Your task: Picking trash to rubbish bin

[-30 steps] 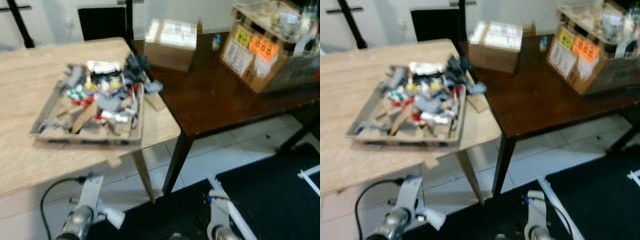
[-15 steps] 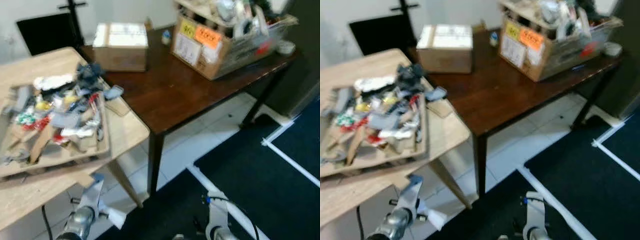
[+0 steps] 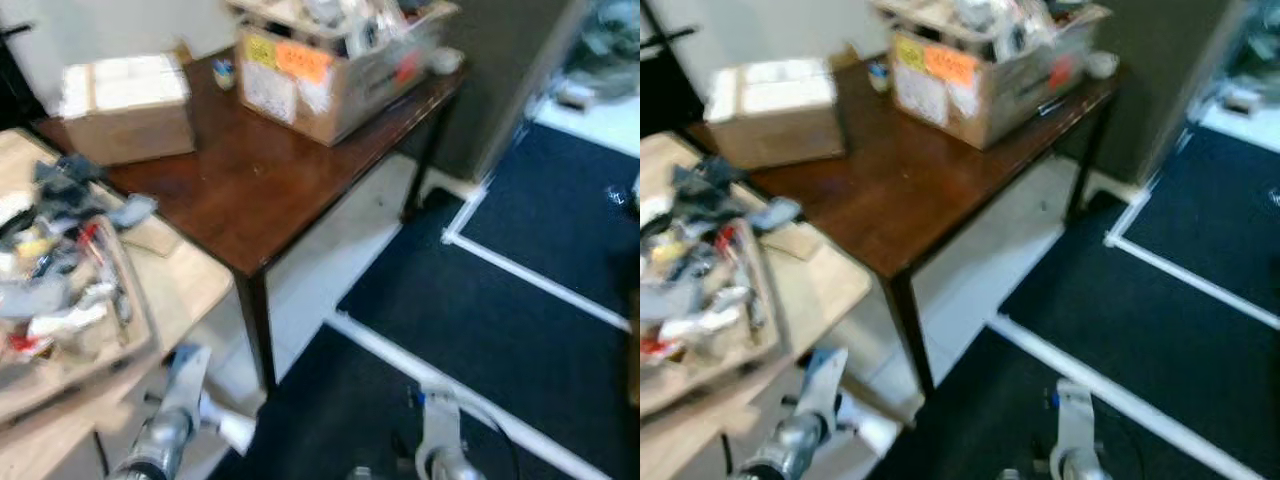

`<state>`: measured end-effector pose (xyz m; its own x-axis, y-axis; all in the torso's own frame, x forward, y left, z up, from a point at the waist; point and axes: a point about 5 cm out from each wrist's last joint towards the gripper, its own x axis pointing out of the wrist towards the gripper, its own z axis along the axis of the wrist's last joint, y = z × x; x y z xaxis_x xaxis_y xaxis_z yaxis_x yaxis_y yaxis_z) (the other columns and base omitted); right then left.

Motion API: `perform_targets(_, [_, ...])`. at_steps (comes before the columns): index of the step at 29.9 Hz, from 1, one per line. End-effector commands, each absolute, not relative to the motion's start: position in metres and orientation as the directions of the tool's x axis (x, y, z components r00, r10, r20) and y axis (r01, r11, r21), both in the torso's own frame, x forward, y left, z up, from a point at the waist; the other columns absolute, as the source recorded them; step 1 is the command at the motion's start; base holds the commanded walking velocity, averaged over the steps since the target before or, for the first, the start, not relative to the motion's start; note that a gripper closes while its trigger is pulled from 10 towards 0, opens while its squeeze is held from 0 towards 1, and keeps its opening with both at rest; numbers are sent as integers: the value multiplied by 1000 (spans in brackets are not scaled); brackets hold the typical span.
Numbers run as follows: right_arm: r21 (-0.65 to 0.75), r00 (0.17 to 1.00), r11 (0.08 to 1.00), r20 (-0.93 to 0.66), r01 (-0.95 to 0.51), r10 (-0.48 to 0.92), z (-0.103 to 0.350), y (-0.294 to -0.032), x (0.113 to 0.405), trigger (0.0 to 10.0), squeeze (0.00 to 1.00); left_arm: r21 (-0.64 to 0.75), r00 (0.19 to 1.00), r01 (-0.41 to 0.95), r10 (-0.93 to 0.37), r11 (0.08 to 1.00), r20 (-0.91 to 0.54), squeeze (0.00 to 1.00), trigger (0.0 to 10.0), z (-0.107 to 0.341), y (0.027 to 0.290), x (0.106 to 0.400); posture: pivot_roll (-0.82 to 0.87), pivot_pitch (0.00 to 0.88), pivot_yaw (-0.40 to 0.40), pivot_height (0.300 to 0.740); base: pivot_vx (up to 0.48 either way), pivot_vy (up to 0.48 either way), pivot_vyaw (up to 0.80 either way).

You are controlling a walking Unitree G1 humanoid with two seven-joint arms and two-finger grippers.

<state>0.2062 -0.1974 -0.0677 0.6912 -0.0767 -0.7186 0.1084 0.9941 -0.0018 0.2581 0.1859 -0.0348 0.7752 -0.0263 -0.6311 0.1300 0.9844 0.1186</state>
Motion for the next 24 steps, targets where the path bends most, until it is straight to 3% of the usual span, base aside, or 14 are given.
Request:
perform_targets(1, [10, 686, 993, -723, 119, -75, -69, -196, 204, 10000, 0, 103, 762, 128, -31, 986, -647, 0, 10000, -40, 187, 252, 39, 107, 19, 740, 0, 0, -800])
perform_targets(24, [-8, 660, 991, -745, 133, -95, -75, -203, 191, 10000, 0, 68, 748, 158, -75, 985, -660, 0, 10000, -42, 179, 250, 34, 50, 4, 740, 0, 0, -800])
